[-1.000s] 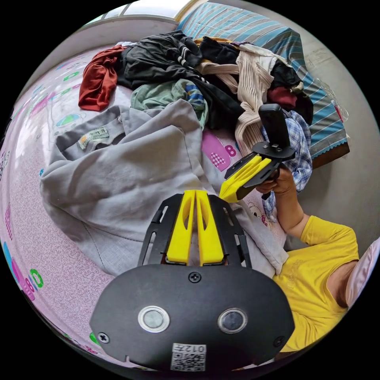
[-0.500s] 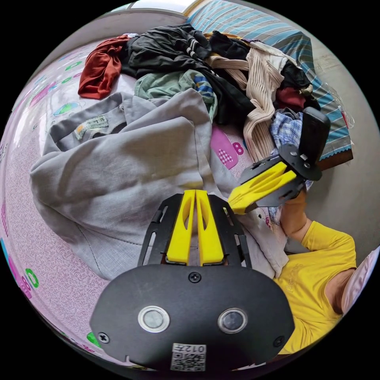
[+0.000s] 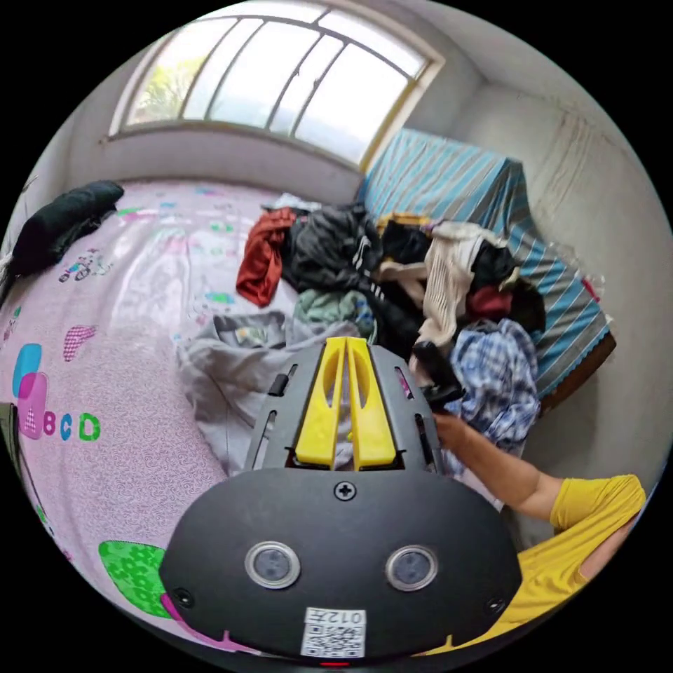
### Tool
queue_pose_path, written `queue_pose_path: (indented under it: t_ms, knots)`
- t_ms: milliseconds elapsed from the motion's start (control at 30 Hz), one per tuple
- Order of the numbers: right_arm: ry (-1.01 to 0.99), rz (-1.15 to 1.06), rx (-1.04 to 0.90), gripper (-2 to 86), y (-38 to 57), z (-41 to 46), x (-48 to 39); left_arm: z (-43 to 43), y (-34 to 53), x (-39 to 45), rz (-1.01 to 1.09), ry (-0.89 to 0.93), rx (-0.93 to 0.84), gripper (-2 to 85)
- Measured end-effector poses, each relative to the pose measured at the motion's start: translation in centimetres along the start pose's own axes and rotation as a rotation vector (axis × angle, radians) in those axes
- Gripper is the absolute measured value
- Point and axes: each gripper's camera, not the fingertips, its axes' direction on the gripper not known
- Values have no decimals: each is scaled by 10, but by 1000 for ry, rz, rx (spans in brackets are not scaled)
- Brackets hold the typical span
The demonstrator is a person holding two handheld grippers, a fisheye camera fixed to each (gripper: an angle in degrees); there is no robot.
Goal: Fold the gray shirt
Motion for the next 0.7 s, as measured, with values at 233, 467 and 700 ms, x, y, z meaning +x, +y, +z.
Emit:
queue_pose_path:
  t_ms: [233,467,700]
  knots:
    - [111,86,57,5,13,13,-12,-116,34,21,8,59,165,4]
    - [207,106,98,4,27,32,-22,-140,125,3,-56,137,75,4]
    - [312,126,158,6,54,40,-39,-128,288,-2,-148,213,-155,4]
